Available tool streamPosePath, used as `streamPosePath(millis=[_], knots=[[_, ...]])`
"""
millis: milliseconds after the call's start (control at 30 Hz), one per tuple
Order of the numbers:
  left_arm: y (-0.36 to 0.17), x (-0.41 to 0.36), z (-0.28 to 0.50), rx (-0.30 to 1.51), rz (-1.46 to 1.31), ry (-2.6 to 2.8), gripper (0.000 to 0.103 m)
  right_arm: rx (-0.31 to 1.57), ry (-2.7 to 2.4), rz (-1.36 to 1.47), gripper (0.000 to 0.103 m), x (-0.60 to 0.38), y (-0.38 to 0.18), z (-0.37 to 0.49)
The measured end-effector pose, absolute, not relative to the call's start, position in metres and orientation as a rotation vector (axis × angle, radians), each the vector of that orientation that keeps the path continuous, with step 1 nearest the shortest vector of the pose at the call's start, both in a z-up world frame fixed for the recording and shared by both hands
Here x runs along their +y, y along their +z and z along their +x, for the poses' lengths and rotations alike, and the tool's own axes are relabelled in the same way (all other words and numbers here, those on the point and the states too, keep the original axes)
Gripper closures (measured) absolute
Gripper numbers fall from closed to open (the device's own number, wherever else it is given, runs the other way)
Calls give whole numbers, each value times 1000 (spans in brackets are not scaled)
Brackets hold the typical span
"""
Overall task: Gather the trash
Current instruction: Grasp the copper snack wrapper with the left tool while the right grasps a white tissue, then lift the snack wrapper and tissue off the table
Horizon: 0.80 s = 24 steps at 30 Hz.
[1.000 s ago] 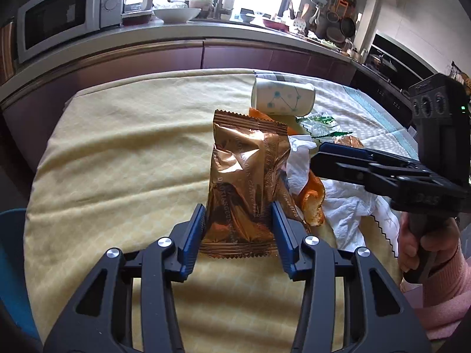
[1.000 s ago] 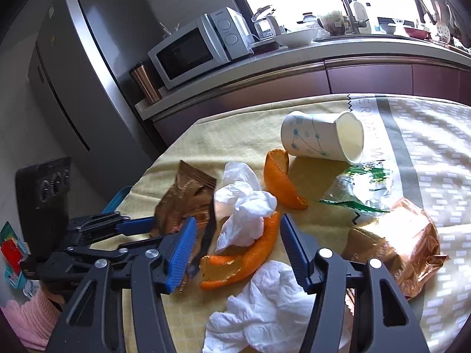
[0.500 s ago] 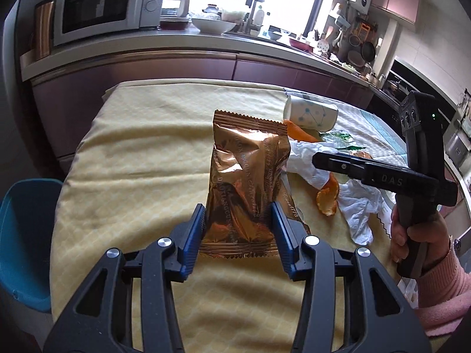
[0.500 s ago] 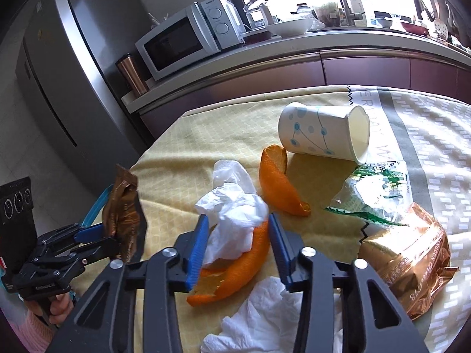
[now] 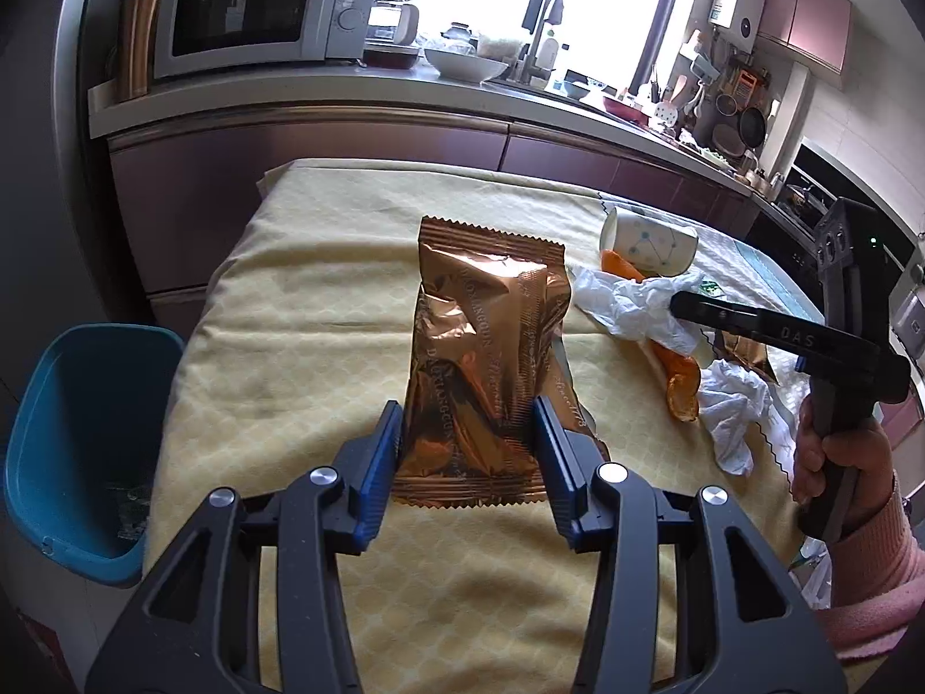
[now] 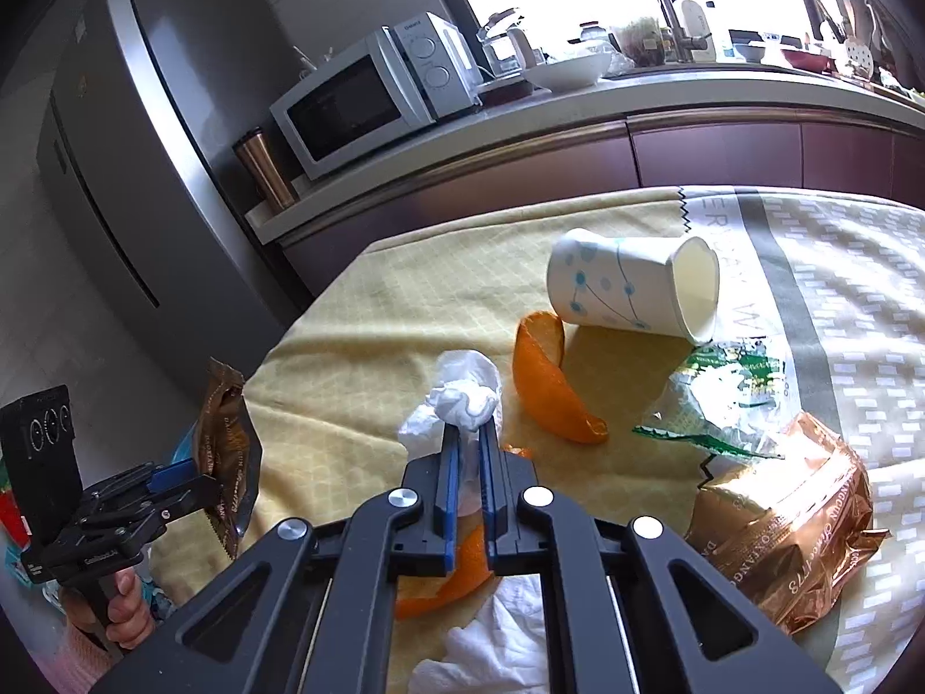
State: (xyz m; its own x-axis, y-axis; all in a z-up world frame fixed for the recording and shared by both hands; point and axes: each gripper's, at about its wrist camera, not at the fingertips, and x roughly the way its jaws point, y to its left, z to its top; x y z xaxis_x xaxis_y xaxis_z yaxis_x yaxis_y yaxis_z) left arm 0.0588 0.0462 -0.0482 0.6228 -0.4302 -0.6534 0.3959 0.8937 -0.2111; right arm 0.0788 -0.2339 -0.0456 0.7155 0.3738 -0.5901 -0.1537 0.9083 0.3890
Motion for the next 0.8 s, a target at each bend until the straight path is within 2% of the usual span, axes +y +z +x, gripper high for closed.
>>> streamPosePath(millis=[800], knots=[[-42,67,48,737,-52,-426,58,621,421,342,100,-219,-13,57]])
